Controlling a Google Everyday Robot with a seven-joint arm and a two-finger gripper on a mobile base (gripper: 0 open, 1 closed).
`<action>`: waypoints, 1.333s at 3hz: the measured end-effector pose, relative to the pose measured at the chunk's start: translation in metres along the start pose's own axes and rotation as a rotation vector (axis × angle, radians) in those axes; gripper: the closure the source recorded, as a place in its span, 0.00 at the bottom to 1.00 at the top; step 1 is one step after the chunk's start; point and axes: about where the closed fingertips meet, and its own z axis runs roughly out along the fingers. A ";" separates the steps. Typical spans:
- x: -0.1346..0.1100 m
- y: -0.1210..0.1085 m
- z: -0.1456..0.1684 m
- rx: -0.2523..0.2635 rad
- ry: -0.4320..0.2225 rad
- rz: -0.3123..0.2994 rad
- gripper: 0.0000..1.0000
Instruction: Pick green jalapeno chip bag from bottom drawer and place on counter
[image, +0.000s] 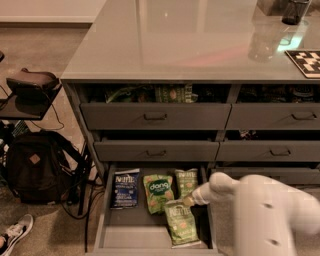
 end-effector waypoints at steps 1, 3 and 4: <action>-0.024 -0.010 -0.084 0.153 -0.135 -0.012 1.00; -0.104 0.001 -0.208 0.442 -0.194 -0.074 1.00; -0.153 0.016 -0.260 0.587 -0.192 -0.185 1.00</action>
Offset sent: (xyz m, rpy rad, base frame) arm -0.0702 -0.0439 0.2486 -0.2344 -0.3476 -0.1984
